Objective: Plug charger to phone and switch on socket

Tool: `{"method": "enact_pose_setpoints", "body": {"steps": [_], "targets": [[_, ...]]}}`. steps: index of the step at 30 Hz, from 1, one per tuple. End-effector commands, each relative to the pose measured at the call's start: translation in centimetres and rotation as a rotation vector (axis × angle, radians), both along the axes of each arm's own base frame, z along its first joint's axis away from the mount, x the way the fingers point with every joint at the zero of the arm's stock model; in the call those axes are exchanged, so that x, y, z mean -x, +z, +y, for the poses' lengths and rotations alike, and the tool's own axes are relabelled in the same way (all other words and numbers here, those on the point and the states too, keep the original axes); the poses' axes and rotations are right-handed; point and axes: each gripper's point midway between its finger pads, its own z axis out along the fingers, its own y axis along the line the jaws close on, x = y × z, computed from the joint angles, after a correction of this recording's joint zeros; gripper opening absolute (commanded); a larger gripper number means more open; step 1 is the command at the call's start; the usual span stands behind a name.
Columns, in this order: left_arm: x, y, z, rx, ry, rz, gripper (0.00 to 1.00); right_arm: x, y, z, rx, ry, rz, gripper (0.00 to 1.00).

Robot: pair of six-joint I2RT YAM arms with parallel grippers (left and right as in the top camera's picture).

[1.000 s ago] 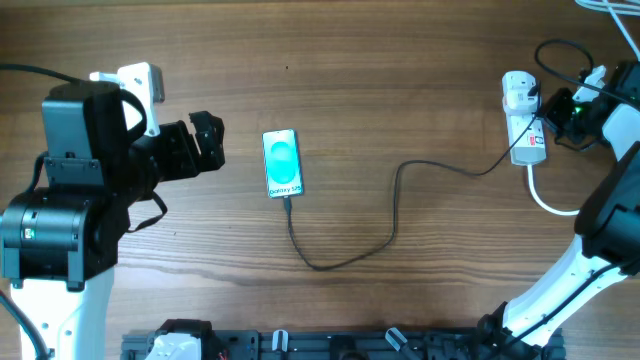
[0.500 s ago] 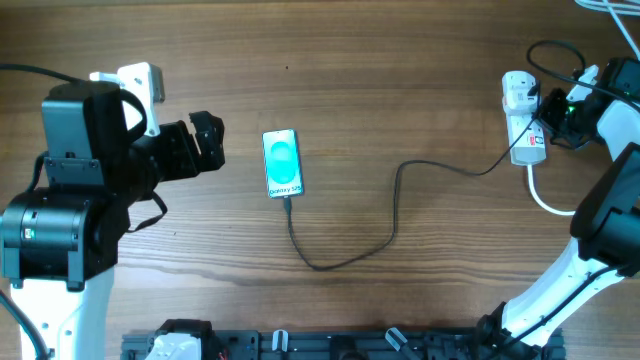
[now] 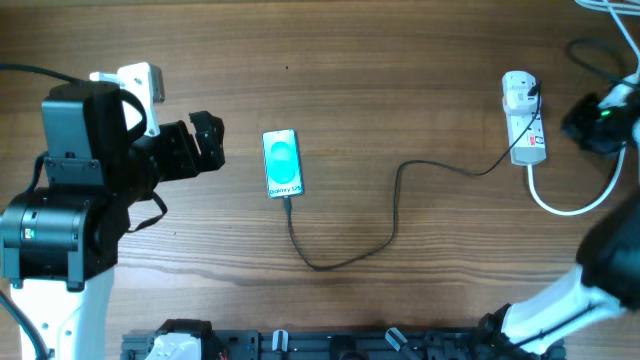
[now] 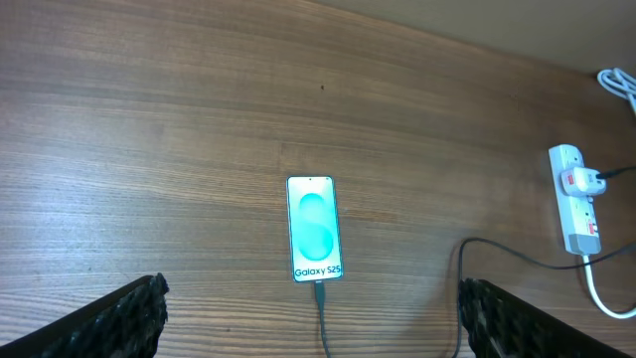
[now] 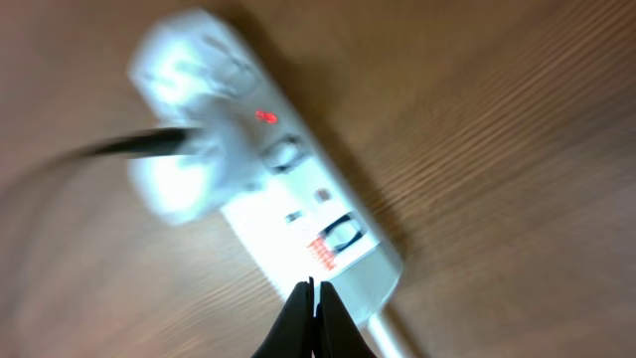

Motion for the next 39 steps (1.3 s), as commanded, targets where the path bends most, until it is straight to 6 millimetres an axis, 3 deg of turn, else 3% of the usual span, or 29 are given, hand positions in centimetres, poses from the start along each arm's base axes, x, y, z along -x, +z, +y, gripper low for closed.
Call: {"method": "enact_pose_setpoints", "body": {"steps": [1, 3, 7, 12, 18, 19, 20, 30, 33, 35, 39], "targets": [[-0.1, -0.2, 0.1, -0.006, 0.002, 0.005, 1.00, 1.2, 12.0, 1.7, 0.154, 0.060, -0.231, 0.05], [-0.1, -0.2, 0.1, -0.006, 0.002, 0.005, 1.00, 3.3, 16.3, 3.4, 0.215, 0.100, -0.308, 0.05], [-0.1, -0.2, 0.1, -0.007, 0.002, 0.005, 1.00, 7.9, 22.6, 7.8, 0.301, 0.230, -0.454, 0.06], [-0.1, -0.2, 0.1, -0.006, 0.002, 0.005, 1.00, 14.2, 26.2, 12.3, 0.383, 0.347, -0.544, 0.11], [-0.1, -0.2, 0.1, -0.007, 0.002, 0.005, 1.00, 18.1, 28.0, 15.5, 0.387, 0.371, -0.626, 0.54], [-0.1, -0.2, 0.1, -0.006, 0.002, 0.005, 1.00, 18.4, 28.1, 15.7, 0.363, 0.349, -0.632, 0.86], [-0.1, -0.2, 0.1, -0.007, 0.002, 0.005, 1.00, 18.6, 28.1, 15.8, 0.342, 0.326, -0.633, 1.00], [-0.1, -0.2, 0.1, -0.007, 0.002, 0.005, 1.00, 19.0, 26.6, 15.7, 0.274, 0.275, -0.562, 1.00], [-0.1, -0.2, 0.1, -0.006, 0.002, 0.005, 1.00, 18.9, 26.9, 16.7, 0.332, 0.423, -0.602, 1.00], [-0.1, -0.2, 0.1, -0.006, 0.002, 0.005, 1.00, 18.8, 27.5, 18.9, 0.392, 0.653, -0.692, 1.00], [-0.1, -0.2, 0.1, -0.006, 0.002, 0.005, 1.00, 18.4, 27.7, 20.1, 0.437, 0.779, -0.776, 1.00]]}}
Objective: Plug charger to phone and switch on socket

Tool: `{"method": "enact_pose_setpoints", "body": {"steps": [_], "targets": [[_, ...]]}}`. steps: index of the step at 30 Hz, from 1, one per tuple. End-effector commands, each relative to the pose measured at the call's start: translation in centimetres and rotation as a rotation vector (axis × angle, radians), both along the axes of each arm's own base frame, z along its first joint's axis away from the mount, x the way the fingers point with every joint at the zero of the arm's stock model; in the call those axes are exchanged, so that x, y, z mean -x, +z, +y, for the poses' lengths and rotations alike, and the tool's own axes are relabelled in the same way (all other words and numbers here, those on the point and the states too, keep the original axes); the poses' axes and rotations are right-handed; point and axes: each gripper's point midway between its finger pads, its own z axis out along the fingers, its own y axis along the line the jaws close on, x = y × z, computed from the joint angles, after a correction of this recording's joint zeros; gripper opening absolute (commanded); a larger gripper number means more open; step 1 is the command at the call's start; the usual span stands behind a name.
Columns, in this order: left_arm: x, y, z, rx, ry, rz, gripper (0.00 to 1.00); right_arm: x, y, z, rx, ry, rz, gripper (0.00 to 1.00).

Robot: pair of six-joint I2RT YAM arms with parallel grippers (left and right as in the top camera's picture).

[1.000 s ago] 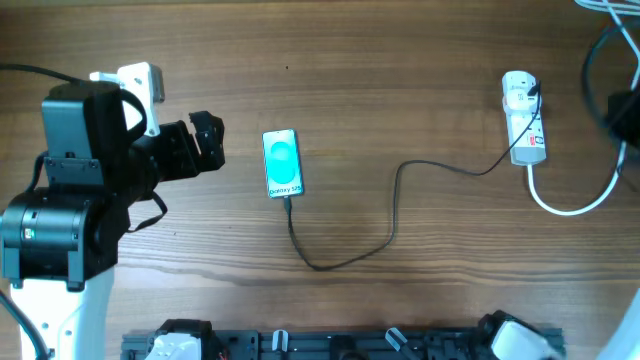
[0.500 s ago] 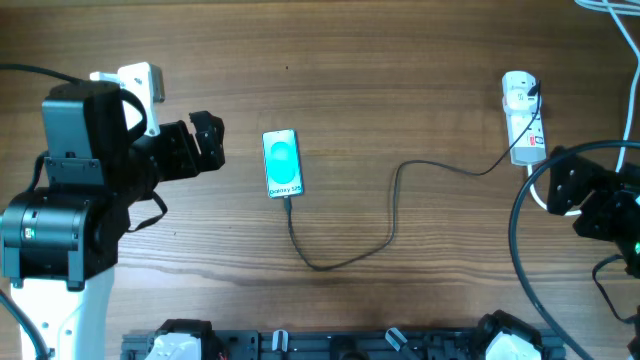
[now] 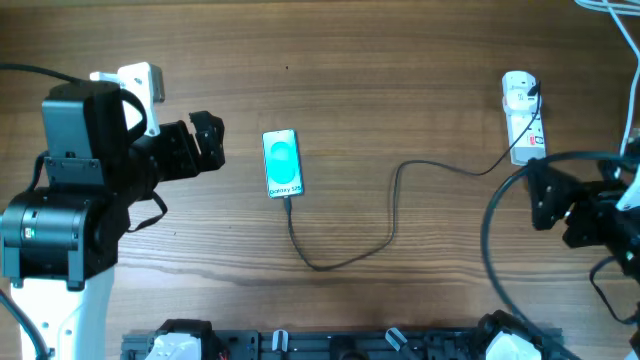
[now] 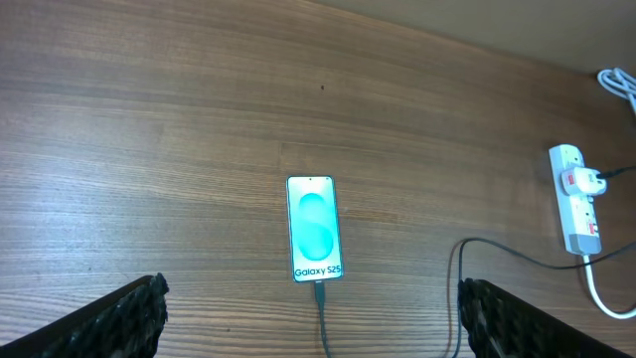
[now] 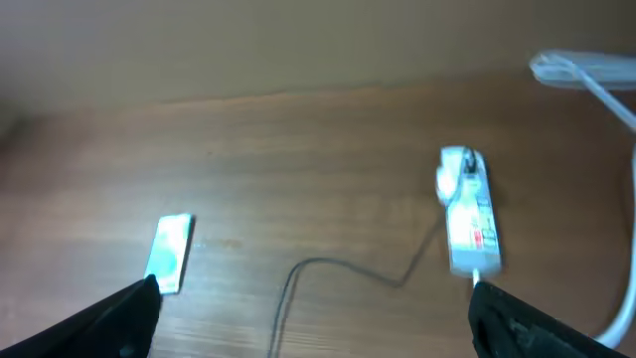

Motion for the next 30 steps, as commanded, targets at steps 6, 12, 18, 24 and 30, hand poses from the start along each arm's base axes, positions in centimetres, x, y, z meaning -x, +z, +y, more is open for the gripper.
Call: {"method": "enact_pose_setpoints", "body": {"steps": [6, 12, 18, 24, 30], "targets": [[-0.1, -0.2, 0.1, -0.006, 0.002, 0.004, 1.00, -2.5, -0.4, 5.9, 0.242, 0.369, -0.393, 1.00], [-0.1, -0.2, 0.1, -0.006, 0.002, 0.004, 1.00, -3.3, -6.7, 3.9, 0.099, 0.097, -0.532, 1.00], [-0.1, -0.2, 0.1, -0.006, 0.002, 0.004, 1.00, -3.0, -14.9, 2.6, -0.065, -0.039, -0.573, 1.00], [-0.1, -0.2, 0.1, -0.006, 0.002, 0.004, 1.00, -3.5, -19.7, 2.7, -0.080, -0.036, -0.561, 1.00], [-0.1, -0.2, 0.1, -0.006, 0.002, 0.004, 1.00, -3.5, -20.4, 3.2, 0.048, 0.016, -0.559, 1.00]]}}
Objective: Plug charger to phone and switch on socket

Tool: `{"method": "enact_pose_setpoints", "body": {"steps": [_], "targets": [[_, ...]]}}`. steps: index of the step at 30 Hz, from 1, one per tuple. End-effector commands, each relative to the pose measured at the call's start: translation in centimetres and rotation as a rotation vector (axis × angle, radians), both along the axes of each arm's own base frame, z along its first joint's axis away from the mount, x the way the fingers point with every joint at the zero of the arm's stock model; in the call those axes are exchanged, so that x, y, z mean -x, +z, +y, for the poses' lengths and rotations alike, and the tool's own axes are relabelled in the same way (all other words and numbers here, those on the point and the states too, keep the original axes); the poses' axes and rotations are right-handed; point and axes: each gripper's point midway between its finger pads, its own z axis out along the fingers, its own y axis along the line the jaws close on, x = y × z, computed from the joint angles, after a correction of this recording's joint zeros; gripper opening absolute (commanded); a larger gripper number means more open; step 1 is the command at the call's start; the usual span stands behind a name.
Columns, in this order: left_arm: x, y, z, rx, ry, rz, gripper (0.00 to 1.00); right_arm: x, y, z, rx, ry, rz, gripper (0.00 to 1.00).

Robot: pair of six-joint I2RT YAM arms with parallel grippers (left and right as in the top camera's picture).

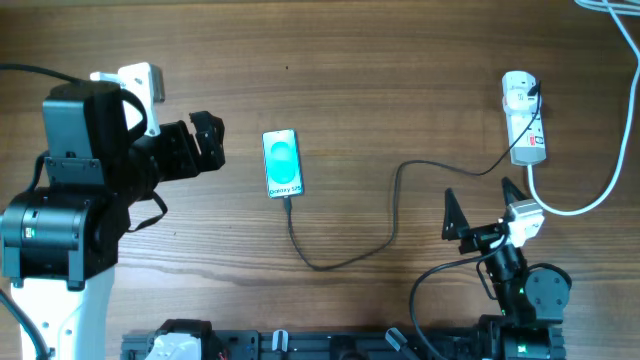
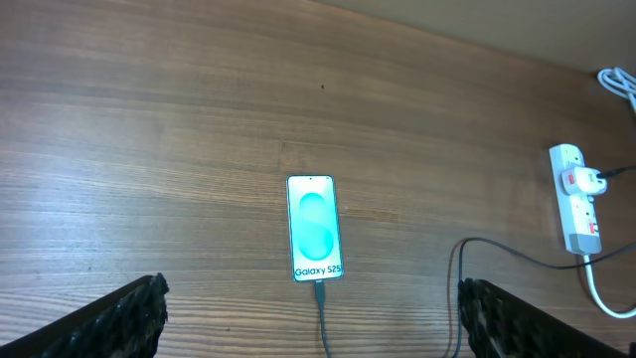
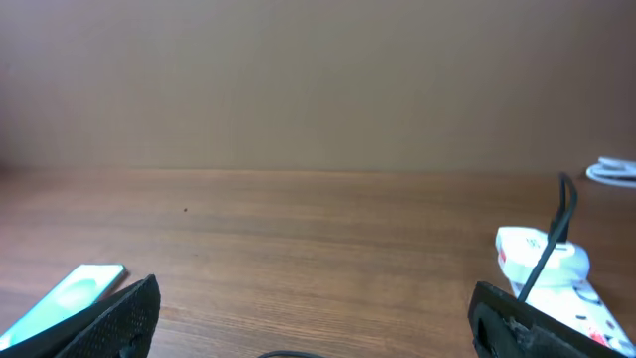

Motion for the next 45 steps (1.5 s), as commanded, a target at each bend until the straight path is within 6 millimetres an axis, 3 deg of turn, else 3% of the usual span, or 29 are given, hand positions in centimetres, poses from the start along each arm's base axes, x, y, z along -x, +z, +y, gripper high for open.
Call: {"method": "enact_pose_setpoints", "body": {"steps": [1, 27, 34, 38, 45], "targets": [[-0.1, -0.2, 0.1, -0.006, 0.002, 0.003, 1.00, 0.0, 0.3, -0.1, 0.059, -0.012, -0.030, 1.00], [0.5, 0.0, 0.2, -0.011, 0.003, -0.007, 1.00, 0.0, 0.3, -0.1, 0.059, -0.012, -0.029, 1.00], [2.6, 1.3, 0.7, -0.020, -0.003, -0.353, 1.00, 0.0, 0.3, -0.1, 0.059, -0.012, -0.029, 1.00], [4.2, 0.2, 1.5, -0.027, 0.025, -0.607, 1.00, 0.0, 0.3, -0.1, 0.059, -0.012, -0.030, 1.00], [4.9, -6.3, 2.1, -0.026, 0.050, -0.798, 1.00, 0.0, 0.3, -0.1, 0.059, -0.012, -0.029, 1.00]]}}
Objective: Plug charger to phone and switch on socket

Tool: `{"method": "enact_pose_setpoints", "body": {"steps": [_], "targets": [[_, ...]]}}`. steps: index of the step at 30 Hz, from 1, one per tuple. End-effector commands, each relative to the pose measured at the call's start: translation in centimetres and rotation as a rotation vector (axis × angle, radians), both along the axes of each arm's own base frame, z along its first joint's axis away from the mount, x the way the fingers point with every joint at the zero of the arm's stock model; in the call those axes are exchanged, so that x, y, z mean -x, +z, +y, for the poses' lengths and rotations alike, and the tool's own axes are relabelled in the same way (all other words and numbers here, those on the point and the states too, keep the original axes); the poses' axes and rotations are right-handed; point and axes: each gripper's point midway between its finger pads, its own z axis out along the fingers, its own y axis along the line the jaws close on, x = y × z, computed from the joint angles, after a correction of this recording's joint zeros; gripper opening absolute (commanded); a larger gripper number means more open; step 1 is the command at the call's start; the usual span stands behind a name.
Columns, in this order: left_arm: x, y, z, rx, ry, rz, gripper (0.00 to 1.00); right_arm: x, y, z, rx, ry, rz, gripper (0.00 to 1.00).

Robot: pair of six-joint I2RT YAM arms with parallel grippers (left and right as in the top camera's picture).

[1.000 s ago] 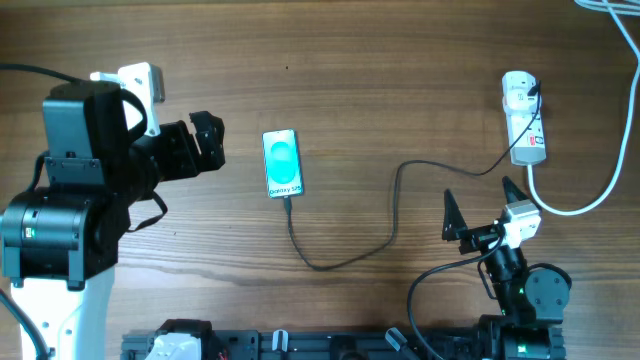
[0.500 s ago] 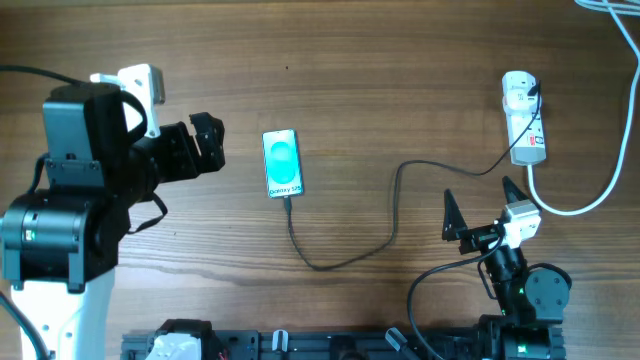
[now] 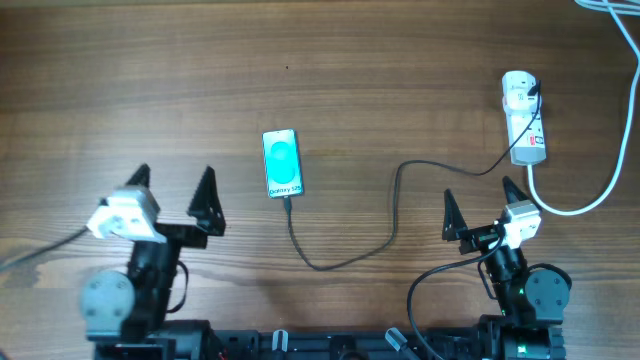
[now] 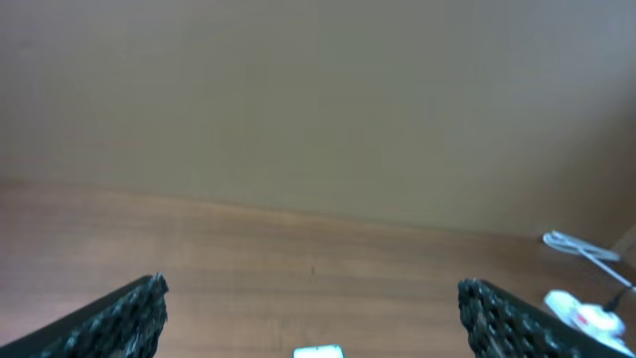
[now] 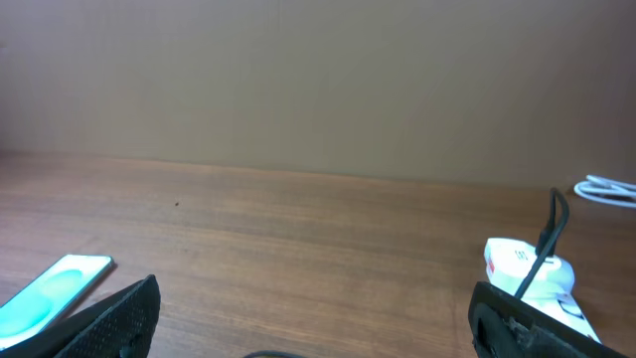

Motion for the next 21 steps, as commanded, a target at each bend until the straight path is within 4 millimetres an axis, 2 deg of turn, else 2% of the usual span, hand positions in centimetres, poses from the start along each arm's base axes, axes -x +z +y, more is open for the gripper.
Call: {"method": "enact_pose_setpoints", "body": {"steps": [1, 5, 14, 18, 21], "targets": [[-0.1, -4.5, 0.2, -0.019, 0.006, -0.038, 1.00, 0.0, 0.2, -0.1, 0.013, -0.011, -0.015, 1.00], [-0.4, -7.5, 0.2, -0.019, 0.007, -0.074, 1.00, 0.0, 0.2, -0.1, 0.013, -0.011, -0.015, 1.00], [-0.9, -11.1, 0.6, -0.024, 0.031, -0.025, 1.00, 0.0, 0.2, -0.1, 0.012, -0.011, -0.013, 1.00], [-1.2, -14.4, 0.6, -0.025, 0.030, 0.056, 1.00, 0.0, 0.1, -0.1, 0.012, -0.010, -0.009, 1.00], [-1.2, -14.4, 0.6, -0.025, 0.033, 0.053, 1.00, 0.0, 0.1, -0.1, 0.012, -0.010, -0.009, 1.00]]}}
